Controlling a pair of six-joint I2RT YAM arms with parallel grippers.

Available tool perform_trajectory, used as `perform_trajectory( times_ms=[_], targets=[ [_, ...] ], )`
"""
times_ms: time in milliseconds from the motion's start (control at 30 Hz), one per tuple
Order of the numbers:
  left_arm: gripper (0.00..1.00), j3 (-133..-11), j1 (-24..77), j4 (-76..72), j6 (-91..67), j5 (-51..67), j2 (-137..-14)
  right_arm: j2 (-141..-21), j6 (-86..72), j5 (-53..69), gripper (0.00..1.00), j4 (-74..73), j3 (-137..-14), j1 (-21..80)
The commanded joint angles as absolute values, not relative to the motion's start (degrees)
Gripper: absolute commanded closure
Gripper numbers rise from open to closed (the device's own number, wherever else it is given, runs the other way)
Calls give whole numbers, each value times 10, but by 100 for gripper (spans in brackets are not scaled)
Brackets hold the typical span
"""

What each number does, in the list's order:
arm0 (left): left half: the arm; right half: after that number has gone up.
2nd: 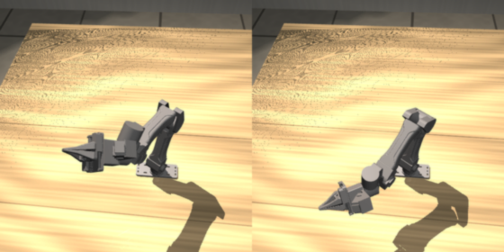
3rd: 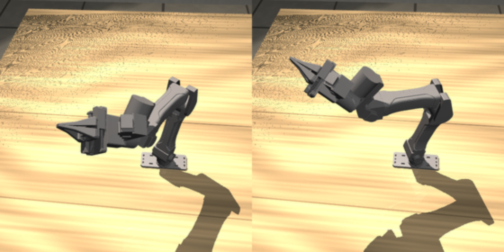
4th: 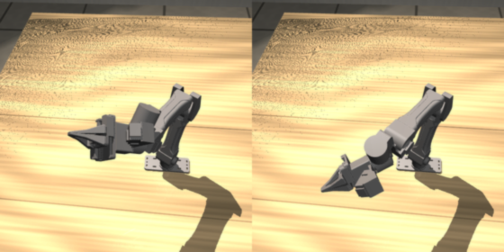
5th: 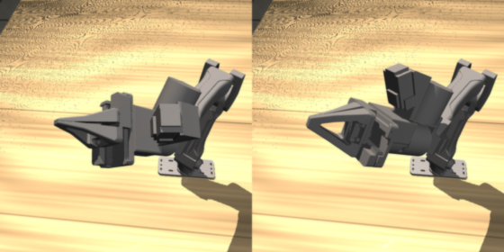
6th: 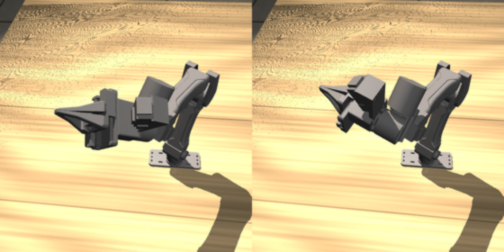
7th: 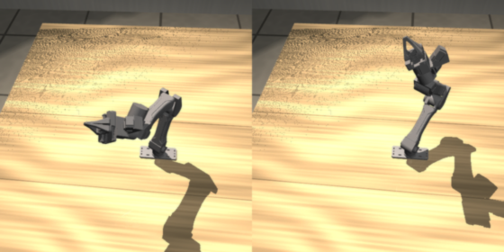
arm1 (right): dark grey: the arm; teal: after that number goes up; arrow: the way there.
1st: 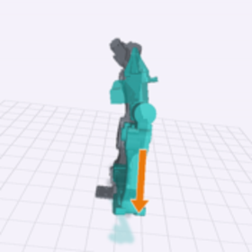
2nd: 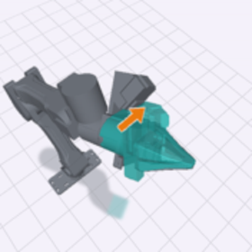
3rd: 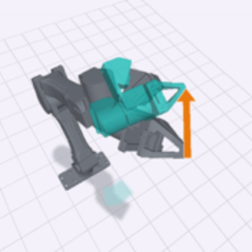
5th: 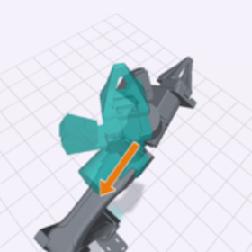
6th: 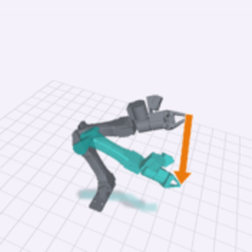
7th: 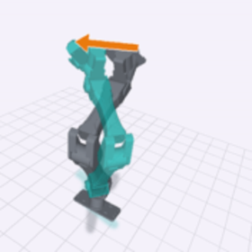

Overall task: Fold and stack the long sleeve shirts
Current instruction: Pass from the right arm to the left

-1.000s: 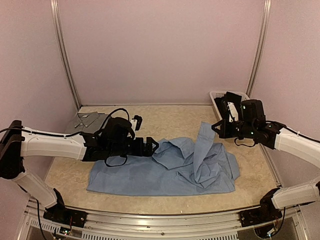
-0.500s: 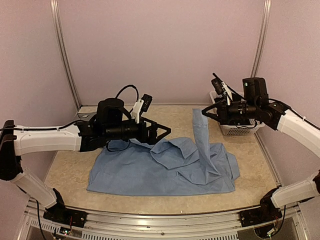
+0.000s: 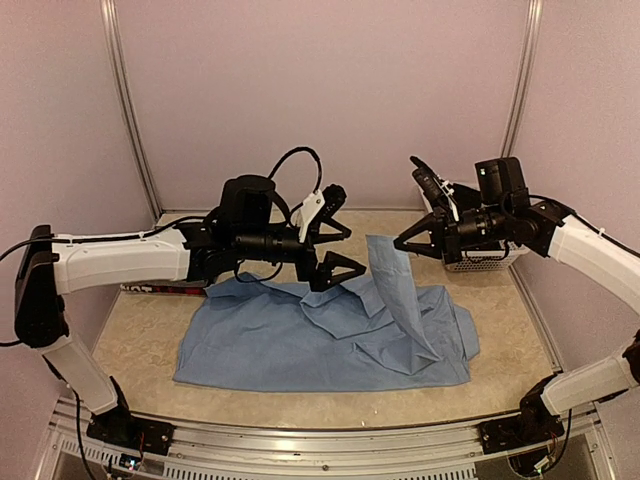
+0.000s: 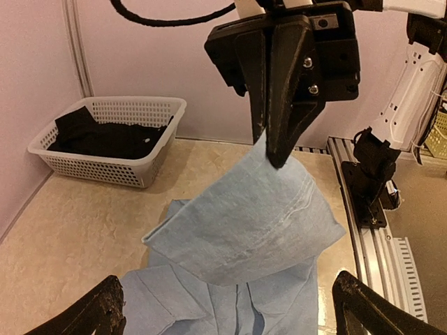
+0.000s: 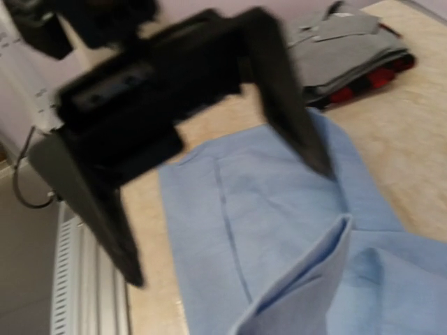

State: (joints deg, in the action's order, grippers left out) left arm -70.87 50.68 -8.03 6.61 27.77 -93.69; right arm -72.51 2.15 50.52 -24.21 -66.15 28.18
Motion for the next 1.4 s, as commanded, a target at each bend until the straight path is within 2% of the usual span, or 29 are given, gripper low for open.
perform_trajectory(
  times_ms=[0,200,500,700,933,1000,1067,1167,1200,1267,1367],
  targets=[
    [1,-759,502,-35,147,338,-971,-736,40,544,100,-258,-664,306],
    [4,-820,502,19,186,398,-1015,-748,45,546,100,-261,-656,326],
    [21,-890,507,107,237,488,-1069,-752,51,555,100,-259,-648,334],
    [44,-898,505,128,248,524,-1082,-750,48,543,100,-259,-647,335],
    [63,-906,500,126,247,533,-1078,-755,47,523,100,-264,-641,335],
    [78,-916,500,129,246,533,-1079,-753,44,516,100,-262,-639,335],
    [99,-926,497,131,241,529,-1083,-749,35,498,100,-258,-637,335],
    [100,-932,484,103,188,506,-1084,-741,12,445,99,-260,-640,326],
    [100,-928,477,82,164,499,-1081,-738,4,433,93,-262,-641,320],
    [100,-911,463,19,102,465,-1069,-731,-28,406,75,-269,-647,306],
    [100,-910,444,-23,28,413,-1050,-715,-58,352,57,-282,-656,284]
  ],
)
